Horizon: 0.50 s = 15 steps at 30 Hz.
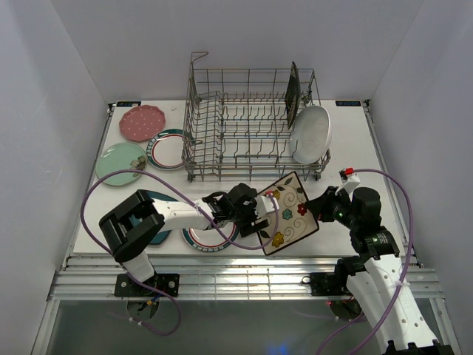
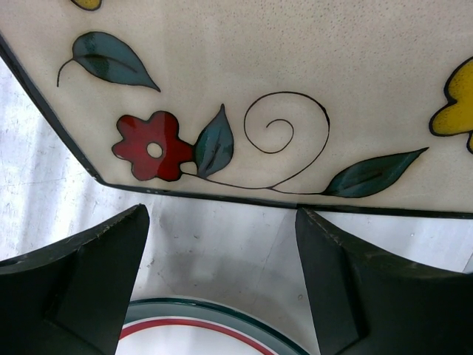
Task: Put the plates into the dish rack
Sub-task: Pick up the plate from the corner of the board.
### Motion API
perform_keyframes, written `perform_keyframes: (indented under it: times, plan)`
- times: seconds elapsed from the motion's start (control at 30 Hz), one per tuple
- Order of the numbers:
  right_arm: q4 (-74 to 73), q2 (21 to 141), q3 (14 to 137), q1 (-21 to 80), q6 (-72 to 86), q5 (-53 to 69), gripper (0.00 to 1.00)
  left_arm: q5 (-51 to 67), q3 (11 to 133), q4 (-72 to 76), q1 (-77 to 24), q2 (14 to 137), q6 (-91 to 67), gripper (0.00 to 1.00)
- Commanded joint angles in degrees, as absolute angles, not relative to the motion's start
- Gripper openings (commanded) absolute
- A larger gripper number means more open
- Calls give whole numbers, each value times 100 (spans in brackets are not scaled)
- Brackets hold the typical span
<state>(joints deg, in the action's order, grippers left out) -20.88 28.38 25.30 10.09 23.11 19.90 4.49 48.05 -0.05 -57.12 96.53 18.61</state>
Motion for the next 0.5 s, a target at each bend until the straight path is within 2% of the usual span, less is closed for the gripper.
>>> perform_keyframes:
  times: [0.0,0.47]
  plan:
    - [-2039,2830,2435,1107,2417,2918,9,378,4755,430,-5766,9949,1767,91]
    - [-1968,2637,1907,1116,2426,3077,21,194,4693,571,-5766,10037,1784,91]
